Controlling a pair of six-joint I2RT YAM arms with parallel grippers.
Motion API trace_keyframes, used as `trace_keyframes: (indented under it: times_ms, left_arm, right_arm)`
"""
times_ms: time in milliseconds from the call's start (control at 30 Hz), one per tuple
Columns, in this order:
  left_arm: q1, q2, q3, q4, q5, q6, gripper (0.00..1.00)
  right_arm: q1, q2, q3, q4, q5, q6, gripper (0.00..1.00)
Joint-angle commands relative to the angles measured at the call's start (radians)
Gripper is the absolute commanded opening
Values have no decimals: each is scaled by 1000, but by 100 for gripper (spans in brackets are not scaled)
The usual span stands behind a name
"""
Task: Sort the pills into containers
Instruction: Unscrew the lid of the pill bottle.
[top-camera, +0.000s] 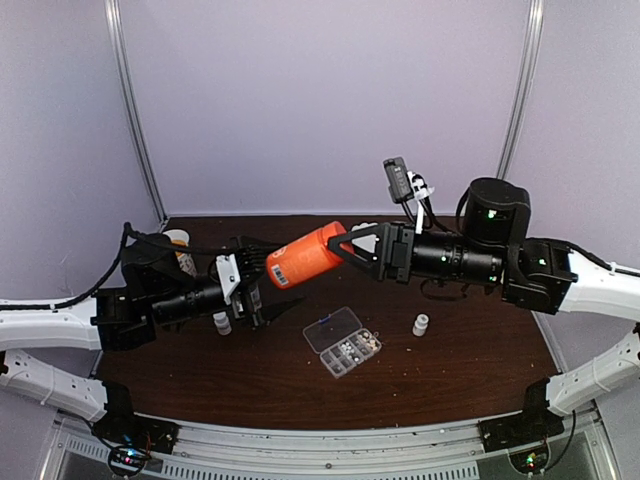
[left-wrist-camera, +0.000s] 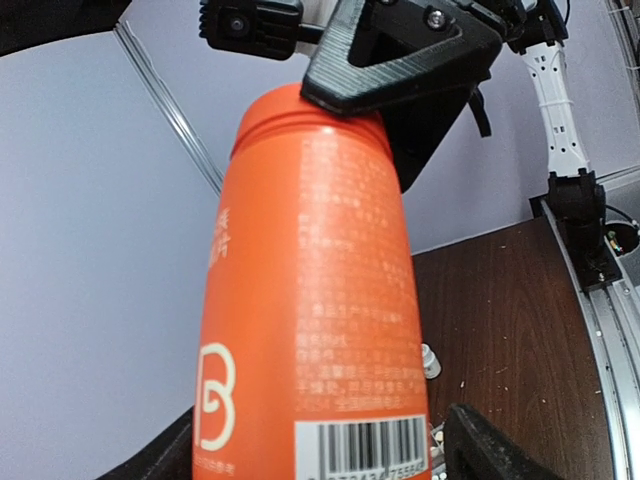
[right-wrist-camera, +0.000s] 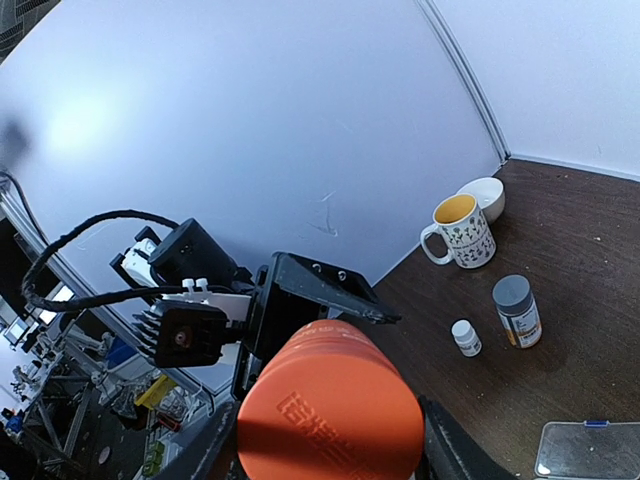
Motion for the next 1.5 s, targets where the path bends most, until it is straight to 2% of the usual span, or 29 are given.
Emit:
trace_keyframes:
  times_ms: [0,167,300,367,467,500,533,633,667,800,900,1033,1200,1367,1467]
  left_arm:
    - [2,-21,7,86,-5,1,84]
    - [2,-39,-15,126,-14,-4,85]
    - [2,-44,-20,126,-3,-2,79]
    - [2,-43,-16,115,1,0,73]
    - [2,-42,-12,102,6,4,56]
    - [2,-42,-12,100,5,4,54]
    - [2,-43,-13,100,4,2,55]
    - [2,-41,-14,100,2,0,71]
    - [2,-40,-14,100,1,-1,73]
    - [2,-39,-12,101,0,0,70]
    - [2,-39,-13,103,0,-1,62]
    - [2,-42,-21,140,-20,-57,43]
    - [2,-41,-4,122,50,-119,16]
    - [14,-27,39,62,113,-207,1]
    - [33,-39,46,48,212,-258,0]
  right_arm:
    - [-3,1,-9,57,-18,20,22]
    - [-3,6,-8,44,-12,16,20]
    - [-2,13,-8,51,-16,20,19]
    - [-2,14,-7,55,-20,21,19]
    - [-3,15,-7,60,-26,23,19]
    - [-3,15,-7,62,-28,23,19]
    - [-3,15,-7,61,-29,23,19]
    - [-3,14,-7,62,-29,24,19]
    - [-2,14,-7,63,-30,24,19]
    - [-3,14,-7,61,-28,23,19]
    - [-2,13,-10,62,-31,23,18]
    - [-2,15,-12,59,-45,3,17]
    - [-3,11,-12,38,-61,-70,17]
    - [-2,15,-5,33,-136,-179,17]
    - [-2,13,12,-13,-186,-312,17]
